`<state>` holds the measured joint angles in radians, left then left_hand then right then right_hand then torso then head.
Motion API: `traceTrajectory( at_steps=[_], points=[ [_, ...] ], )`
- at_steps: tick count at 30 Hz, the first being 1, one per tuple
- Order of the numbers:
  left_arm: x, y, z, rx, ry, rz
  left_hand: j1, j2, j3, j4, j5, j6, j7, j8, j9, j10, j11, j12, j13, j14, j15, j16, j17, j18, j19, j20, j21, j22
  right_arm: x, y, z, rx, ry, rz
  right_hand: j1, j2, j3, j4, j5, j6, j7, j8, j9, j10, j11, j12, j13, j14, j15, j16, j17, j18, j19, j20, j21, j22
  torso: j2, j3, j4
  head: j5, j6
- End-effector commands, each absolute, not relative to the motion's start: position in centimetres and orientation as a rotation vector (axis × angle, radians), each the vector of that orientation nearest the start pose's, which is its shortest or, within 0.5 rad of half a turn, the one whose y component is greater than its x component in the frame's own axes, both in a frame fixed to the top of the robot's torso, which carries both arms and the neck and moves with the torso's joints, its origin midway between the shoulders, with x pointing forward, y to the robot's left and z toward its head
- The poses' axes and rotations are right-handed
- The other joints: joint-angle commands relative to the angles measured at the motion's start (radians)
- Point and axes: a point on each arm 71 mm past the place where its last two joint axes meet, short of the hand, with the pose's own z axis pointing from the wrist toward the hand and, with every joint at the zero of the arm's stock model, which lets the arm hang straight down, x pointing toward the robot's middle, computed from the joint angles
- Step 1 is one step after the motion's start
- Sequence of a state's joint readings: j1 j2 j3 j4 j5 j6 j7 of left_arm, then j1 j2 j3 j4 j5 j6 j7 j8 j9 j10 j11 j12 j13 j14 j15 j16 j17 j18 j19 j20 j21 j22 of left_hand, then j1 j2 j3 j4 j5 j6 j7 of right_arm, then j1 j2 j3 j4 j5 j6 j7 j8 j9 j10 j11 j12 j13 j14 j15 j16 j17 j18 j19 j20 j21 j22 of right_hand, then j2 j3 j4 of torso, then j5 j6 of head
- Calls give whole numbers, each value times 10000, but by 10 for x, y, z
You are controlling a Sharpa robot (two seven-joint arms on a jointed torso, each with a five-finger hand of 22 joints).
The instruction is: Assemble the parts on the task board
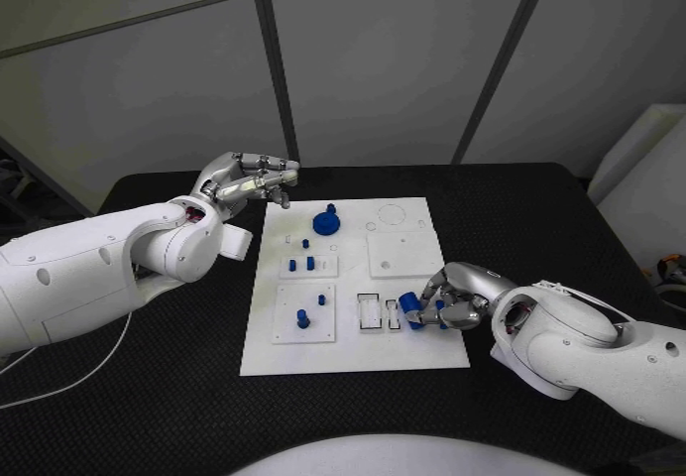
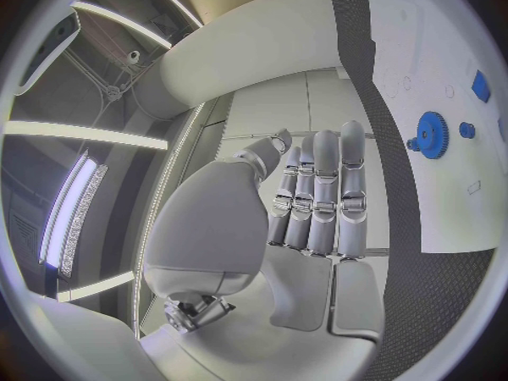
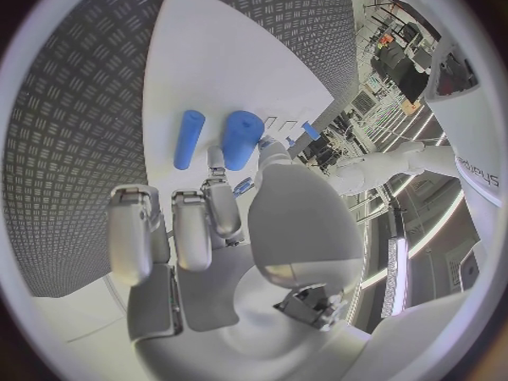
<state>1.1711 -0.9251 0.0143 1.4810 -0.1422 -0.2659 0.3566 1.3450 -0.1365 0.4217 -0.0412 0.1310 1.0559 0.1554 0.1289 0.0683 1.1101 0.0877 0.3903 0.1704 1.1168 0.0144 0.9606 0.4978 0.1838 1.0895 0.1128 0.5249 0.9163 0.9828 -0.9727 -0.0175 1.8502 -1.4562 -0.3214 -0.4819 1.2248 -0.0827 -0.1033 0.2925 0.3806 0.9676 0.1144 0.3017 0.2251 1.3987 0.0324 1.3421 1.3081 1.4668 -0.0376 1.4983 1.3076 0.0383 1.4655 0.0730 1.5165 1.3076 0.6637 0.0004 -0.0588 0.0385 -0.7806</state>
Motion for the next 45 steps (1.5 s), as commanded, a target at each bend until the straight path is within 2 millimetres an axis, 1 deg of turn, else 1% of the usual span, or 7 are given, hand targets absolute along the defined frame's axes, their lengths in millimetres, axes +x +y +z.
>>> traceTrajectory(
  at_steps=[1,6,13,25,32,38,45],
  points=[
    [496,260,-173,-10149,14168,-14587,-7,83,-50,-3,0,-33,45,35,-7,-66,-22,51,16,-40,15,-48,-9,-21,-58,45,-50,-9,386,-188,-249,997,19782,4873,-82,-27,-78,-3,-16,-42,-2,39,14,7,35,-49,13,755,61,55,1245,-205,539,88,59,2093,-2,0,4,18,4],
    [495,260,-173,-10152,14184,-14595,-7,83,-50,-3,0,-33,45,35,-7,-66,-22,51,16,-40,15,-48,-9,-21,-58,45,-50,-9,387,-181,-253,1044,19942,4737,-60,8,-93,-26,-29,-36,-9,56,23,12,29,-47,25,754,59,53,1241,-203,532,87,53,2087,-11,-8,-6,27,-17],
    [495,260,-173,-10158,14188,-14585,-7,83,-50,-3,0,-33,45,35,-7,-66,-22,51,16,-40,15,-48,-9,-21,-58,45,-50,-9,388,-178,-254,1118,19922,4655,390,118,-148,-139,104,-3,-42,158,77,42,-4,-43,91,760,32,67,1273,-210,553,65,72,2112,-7,-7,-11,77,-14],
    [495,261,-173,-10160,14188,-14580,-16,90,-60,7,2,-39,47,36,-8,-77,-20,57,18,-42,17,-47,-16,-21,-57,47,-61,-15,386,-183,-250,1972,19474,4689,1055,304,-170,-326,1138,184,-127,331,163,166,-91,35,270,774,-42,100,1342,-232,621,1,134,2185,-16,-1,-7,85,20],
    [495,261,-173,-10164,14186,-14573,-10,93,-60,4,4,-41,46,37,-8,-80,-22,59,19,-43,17,-47,-18,-20,-56,48,-65,-18,379,-185,-243,3280,19175,5477,1195,400,-169,-283,1999,283,-175,338,166,244,-141,71,365,790,-86,134,1410,-253,680,-46,190,2248,-21,2,-22,80,64],
    [495,260,-173,-10166,14191,-14577,-10,93,-60,4,4,-41,46,37,-8,-80,-22,59,19,-43,17,-47,-18,-20,-56,48,-65,-18,374,-184,-238,3973,18944,5984,1180,433,-178,-225,2190,338,-195,339,167,288,-158,108,419,793,-100,142,1425,-259,698,-58,206,2267,-16,-13,-10,32,102],
    [496,260,-174,-10169,14198,-14578,-10,93,-60,4,4,-41,46,37,-8,-80,-22,59,19,-43,17,-47,-18,-20,-56,48,-65,-18,373,-183,-233,4348,18486,6367,1164,445,-185,-195,2241,374,-206,345,169,310,-167,130,449,800,-107,159,1460,-268,724,-64,231,2294,-3,-4,-12,32,111]
  ],
)
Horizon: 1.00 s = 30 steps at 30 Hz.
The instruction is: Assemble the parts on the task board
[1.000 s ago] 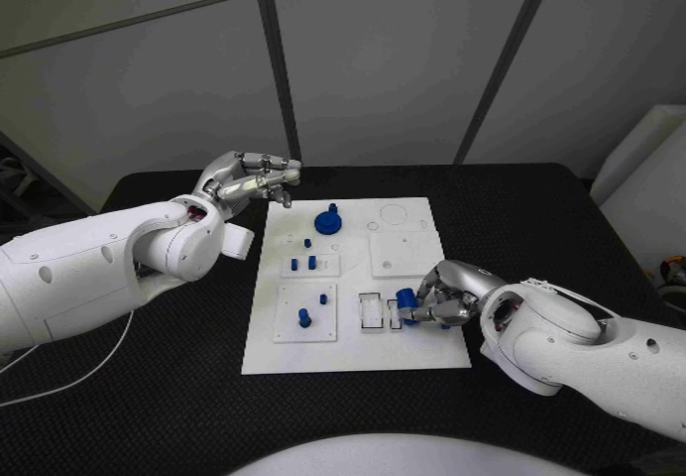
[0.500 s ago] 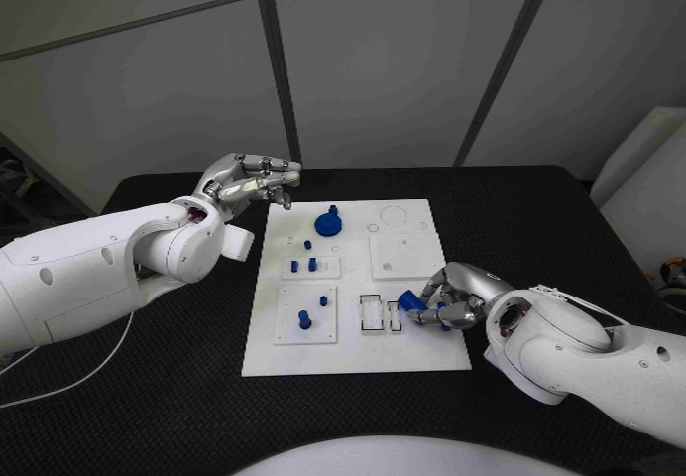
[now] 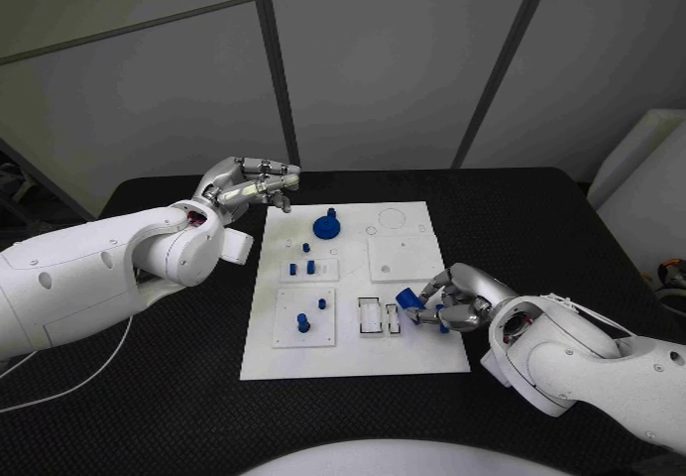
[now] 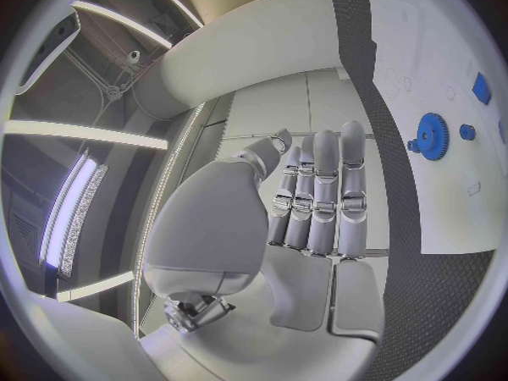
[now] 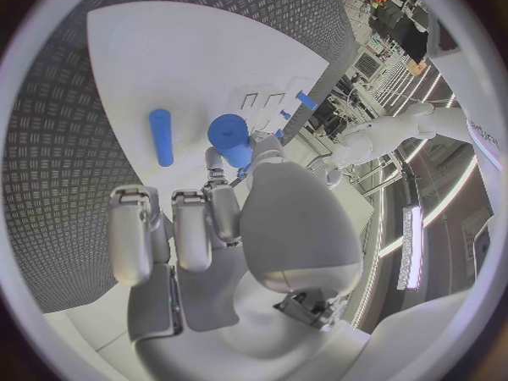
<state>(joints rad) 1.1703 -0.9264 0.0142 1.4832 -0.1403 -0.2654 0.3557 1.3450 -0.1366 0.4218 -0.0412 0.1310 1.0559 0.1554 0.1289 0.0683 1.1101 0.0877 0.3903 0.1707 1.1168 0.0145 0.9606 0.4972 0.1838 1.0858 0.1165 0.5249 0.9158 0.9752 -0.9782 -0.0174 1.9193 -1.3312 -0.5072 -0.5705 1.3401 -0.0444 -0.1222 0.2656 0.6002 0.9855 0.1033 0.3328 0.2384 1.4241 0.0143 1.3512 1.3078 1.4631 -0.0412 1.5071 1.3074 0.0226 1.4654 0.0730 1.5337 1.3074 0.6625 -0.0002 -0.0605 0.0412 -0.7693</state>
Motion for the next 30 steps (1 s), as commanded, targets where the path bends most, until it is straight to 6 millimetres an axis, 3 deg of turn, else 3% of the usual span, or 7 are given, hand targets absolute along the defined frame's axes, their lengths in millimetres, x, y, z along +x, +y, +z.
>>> traceTrajectory(
  at_steps=[1,9,16,20,30],
  points=[
    [496,260,-174,-10169,14199,-14578,-10,94,-60,4,4,-41,45,37,-8,-81,-22,59,16,-43,17,-47,-12,-21,-20,11,-65,-12,372,-182,-232,4356,18445,6428,5,65,1,82,51,201,-97,35,37,63,13,46,460,840,-71,77,1474,-114,734,-65,67,2306,12,2,6,0,-2],
    [496,259,-174,-10165,14215,-14602,-10,94,-60,4,4,-41,45,37,-8,-81,-22,59,16,-43,17,-47,-12,-21,-20,11,-65,-12,372,-167,-234,4020,18809,6884,-143,64,-72,190,39,238,-101,15,36,77,9,40,469,843,-77,83,1485,-118,744,-74,77,2317,17,-1,18,24,-27],
    [496,258,-174,-10155,14221,-14629,-6,96,-65,2,5,-46,47,38,-8,-89,-20,65,18,-44,16,-46,-18,-20,-18,11,-73,-17,376,-146,-242,3498,19631,7080,-452,109,-226,239,-200,295,-108,-21,41,72,9,-8,455,838,-78,76,1472,-113,732,-78,65,2306,16,-14,39,25,-27],
    [495,258,-174,-10153,14226,-14635,-6,96,-65,2,5,-46,47,38,-8,-89,-20,65,18,-44,16,-46,-18,-20,-18,11,-73,-17,376,-136,-245,3163,20052,7141,-662,164,-327,239,-319,389,-138,-3,71,84,-10,-14,470,837,-89,72,1466,-112,727,-83,60,2302,14,-4,26,69,-55],
    [495,258,-173,-10156,14225,-14628,-6,96,-65,2,5,-46,47,38,-8,-89,-20,65,18,-44,16,-46,-18,-20,-18,11,-73,-17,378,-132,-249,3069,20344,6922,-1009,270,-502,248,-427,566,-212,57,162,95,-67,-48,477,835,-134,66,1460,-111,726,-116,58,2304,8,-13,3,115,-84]
  ],
)
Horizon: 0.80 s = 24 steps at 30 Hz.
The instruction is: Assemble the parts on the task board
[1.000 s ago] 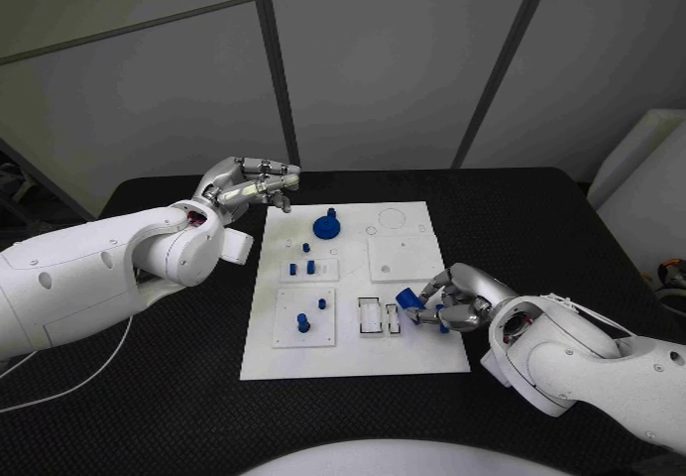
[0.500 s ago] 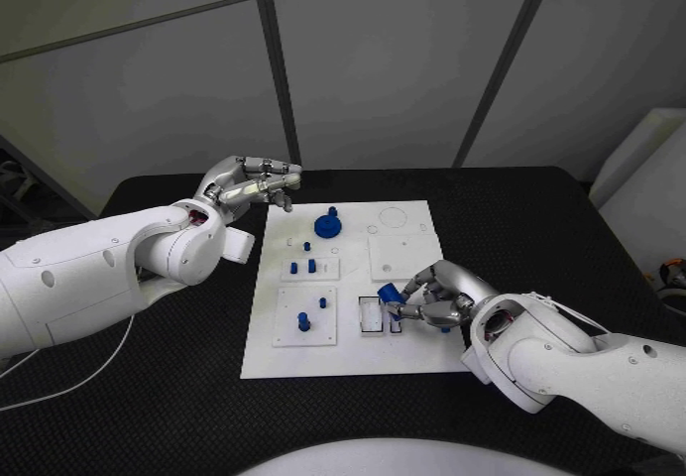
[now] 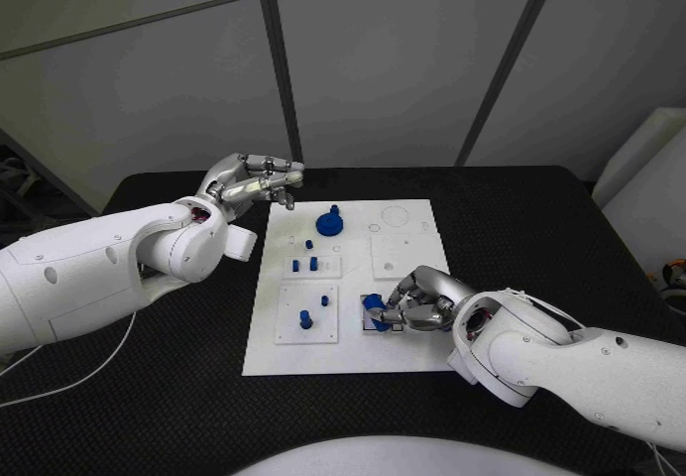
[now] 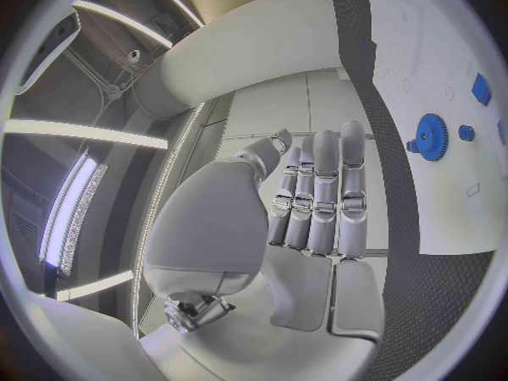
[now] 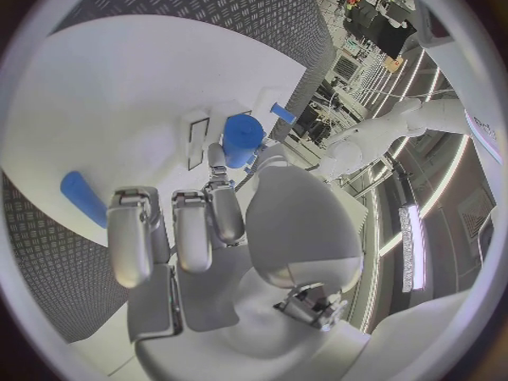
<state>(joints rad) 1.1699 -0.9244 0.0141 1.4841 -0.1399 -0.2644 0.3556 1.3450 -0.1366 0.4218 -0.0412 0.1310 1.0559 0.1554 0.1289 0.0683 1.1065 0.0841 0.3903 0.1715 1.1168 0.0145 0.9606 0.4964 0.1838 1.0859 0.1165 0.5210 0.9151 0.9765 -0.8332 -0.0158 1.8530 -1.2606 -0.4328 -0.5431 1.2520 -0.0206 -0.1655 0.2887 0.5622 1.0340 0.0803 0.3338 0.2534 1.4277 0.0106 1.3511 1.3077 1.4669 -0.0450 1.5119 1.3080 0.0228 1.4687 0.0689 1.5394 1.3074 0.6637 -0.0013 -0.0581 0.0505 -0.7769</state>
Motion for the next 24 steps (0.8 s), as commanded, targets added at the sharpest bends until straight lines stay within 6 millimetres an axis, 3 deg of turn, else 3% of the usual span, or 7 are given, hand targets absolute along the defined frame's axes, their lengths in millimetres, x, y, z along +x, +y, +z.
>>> traceTrajectory(
  at_steps=[1,7,9,12,15,20,24],
  points=[
    [495,258,-173,-10156,14226,-14627,-6,96,-65,2,5,-46,47,38,-8,-53,16,65,10,-44,16,-46,-9,-20,-18,12,-34,-10,378,-133,-249,3089,20331,6887,-192,48,-97,20,-65,101,9,55,27,60,-39,-54,477,795,-103,16,1449,-113,693,-81,1,2304,-3,-2,-22,27,-15],
    [495,259,-173,-10161,14226,-14616,-6,96,-65,2,5,-46,47,38,-8,-53,16,65,10,-44,16,-46,-9,-20,-18,12,-34,-10,379,-133,-249,3109,20242,6837,-683,170,-336,19,-561,164,-36,87,130,66,-77,-99,477,794,-137,7,1440,-111,687,-117,-5,2300,-7,6,-5,23,-18],
    [495,259,-173,-10163,14223,-14609,-6,96,-65,2,5,-46,47,38,-8,-53,16,65,10,-44,16,-46,-9,-20,-18,12,-34,-10,379,-132,-249,3076,20237,6864,-1034,225,-529,11,-1362,154,-50,92,190,59,-71,-136,469,792,-148,1,1433,-109,680,-130,-14,2293,-5,6,-2,32,-17],
    [495,259,-173,-10166,14223,-14604,-6,96,-65,2,5,-46,47,38,-8,-53,16,65,10,-44,16,-46,-9,-20,-18,12,-34,-10,379,-131,-249,3026,20219,6906,-1623,170,-807,36,-3141,107,-28,81,263,3,-65,-252,402,785,-138,-15,1408,-103,663,-132,-32,2278,-11,1,-5,40,-16],
    [495,260,-173,-10169,14226,-14599,-6,96,-65,2,5,-46,47,38,-8,-53,16,65,10,-44,16,-46,-9,-20,-18,12,-34,-10,380,-130,-249,3020,20180,6939,-2159,-3,-799,65,-4055,58,-10,69,328,-38,-43,-337,361,782,-121,-27,1392,-98,649,-114,-47,2266,-13,2,-15,40,-16],
    [495,260,-173,-10172,14227,-14594,-6,96,-65,2,5,-46,47,38,-8,-53,16,65,10,-44,16,-46,-9,-20,-18,12,-34,-10,380,-130,-248,3004,20068,6987,-2426,-115,-648,65,-4367,19,8,57,373,-91,-33,-442,294,784,-108,-28,1396,-95,640,-101,-58,2257,-10,1,-15,38,-8],
    [495,260,-173,-10178,14232,-14585,-6,96,-65,2,5,-46,47,38,-8,-53,16,65,10,-44,16,-46,-9,-20,-18,12,-34,-10,379,-131,-246,2960,19918,7152,-2383,-13,-487,39,-4093,27,3,69,418,-70,-35,-425,328,786,-106,-24,1407,-98,650,-96,-49,2268,-5,5,-19,36,5]
  ],
)
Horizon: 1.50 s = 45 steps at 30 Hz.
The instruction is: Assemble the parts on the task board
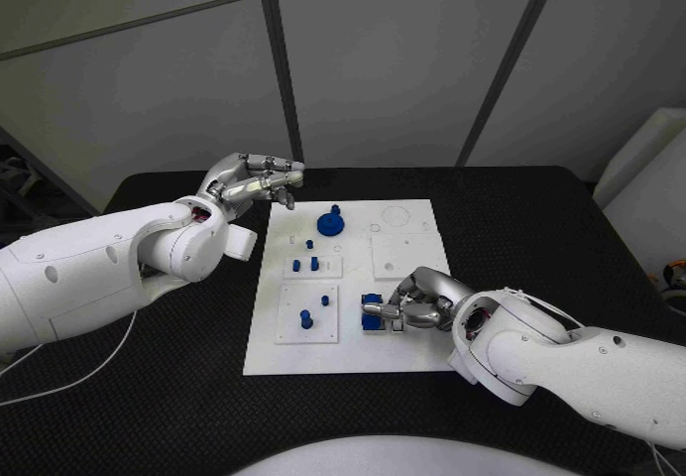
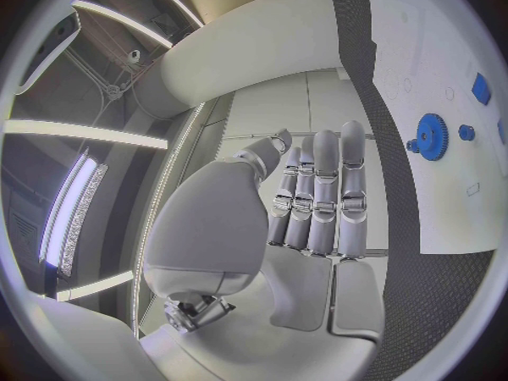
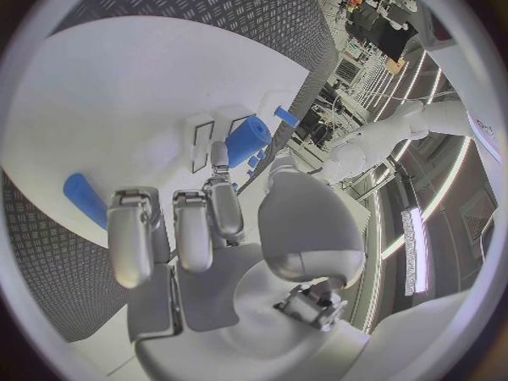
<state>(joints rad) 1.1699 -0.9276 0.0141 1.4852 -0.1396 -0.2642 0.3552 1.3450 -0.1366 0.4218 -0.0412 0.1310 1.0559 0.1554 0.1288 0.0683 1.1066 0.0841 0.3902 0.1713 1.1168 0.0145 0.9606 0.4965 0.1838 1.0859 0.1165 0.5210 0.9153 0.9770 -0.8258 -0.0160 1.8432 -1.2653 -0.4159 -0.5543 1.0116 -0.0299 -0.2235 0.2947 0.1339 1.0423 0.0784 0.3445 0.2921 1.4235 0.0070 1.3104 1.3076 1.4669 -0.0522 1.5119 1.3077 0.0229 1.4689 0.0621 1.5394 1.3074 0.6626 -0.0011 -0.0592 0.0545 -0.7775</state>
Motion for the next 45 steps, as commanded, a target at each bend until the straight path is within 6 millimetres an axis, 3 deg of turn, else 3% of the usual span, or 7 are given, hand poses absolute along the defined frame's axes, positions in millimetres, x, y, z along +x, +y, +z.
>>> traceTrajectory(
  at_steps=[1,4,6,11,27,34,45],
  points=[
    [495,260,-173,-10179,14233,-14583,-6,96,-65,2,5,-46,47,38,-8,-54,15,65,12,-44,16,-46,-11,-19,-18,12,-34,-12,378,-131,-245,2930,19853,7239,166,123,150,-41,399,-40,14,-25,56,-12,-5,-2,350,787,-38,-25,1409,-102,653,-30,-45,2274,4,3,-7,-2,15],
    [495,260,-173,-10180,14240,-14586,-8,101,-75,6,6,-53,50,40,-9,-66,18,73,15,-47,18,-46,-20,-19,-16,13,-46,-19,377,-131,-243,2813,19720,7426,735,141,225,-88,817,-16,-11,12,138,18,-23,18,395,792,-52,-18,1428,-105,665,-46,-35,2286,0,5,-8,0,16],
    [495,260,-173,-10181,14245,-14589,-8,101,-75,6,6,-53,50,40,-9,-66,18,73,15,-47,18,-46,-20,-19,-16,13,-46,-19,376,-132,-242,2708,19605,7553,1426,117,328,-367,1142,35,-41,68,206,56,-54,61,451,795,-78,-13,1439,-107,669,-61,-32,2291,2,5,-10,2,15],
    [495,260,-174,-10183,14249,-14586,-8,101,-75,6,6,-53,50,40,-9,-66,18,73,15,-47,18,-46,-20,-19,-16,13,-46,-19,374,-134,-240,2521,19477,7664,2511,134,553,-934,1195,148,-110,212,332,124,-122,145,547,802,-134,2,1473,-114,690,-109,-13,2312,-2,2,-7,0,1],
    [495,261,-174,-10198,14263,-14567,-12,115,-79,15,7,-56,54,42,-9,-74,22,79,17,-52,21,-47,-27,-20,-15,15,-56,-24,378,-138,-242,2641,19487,7285,2755,377,634,-976,1293,210,-172,345,459,153,-172,155,580,803,-173,2,1478,-118,705,-147,-1,2327,5,-3,1,6,-19],
    [495,261,-174,-10207,14262,-14548,-20,127,-81,25,8,-59,57,42,-9,-79,24,82,18,-55,23,-48,-31,-20,-15,17,-62,-28,378,-139,-242,2597,19423,7307,3344,452,825,-1293,1146,193,-237,426,553,178,-237,171,619,805,-230,4,1488,-120,710,-199,3,2333,3,1,-5,23,-50],
    [495,262,-174,-10222,14260,-14514,-30,121,-96,32,7,-86,70,33,-13,-101,33,84,18,-59,28,-48,-39,-21,-14,20,-76,-36,377,-139,-241,2268,19452,7556,3766,271,910,-1600,1063,151,-241,459,614,177,-248,166,641,804,-249,1,1487,-117,699,-228,-10,2324,4,-1,-6,32,-62]
  ],
)
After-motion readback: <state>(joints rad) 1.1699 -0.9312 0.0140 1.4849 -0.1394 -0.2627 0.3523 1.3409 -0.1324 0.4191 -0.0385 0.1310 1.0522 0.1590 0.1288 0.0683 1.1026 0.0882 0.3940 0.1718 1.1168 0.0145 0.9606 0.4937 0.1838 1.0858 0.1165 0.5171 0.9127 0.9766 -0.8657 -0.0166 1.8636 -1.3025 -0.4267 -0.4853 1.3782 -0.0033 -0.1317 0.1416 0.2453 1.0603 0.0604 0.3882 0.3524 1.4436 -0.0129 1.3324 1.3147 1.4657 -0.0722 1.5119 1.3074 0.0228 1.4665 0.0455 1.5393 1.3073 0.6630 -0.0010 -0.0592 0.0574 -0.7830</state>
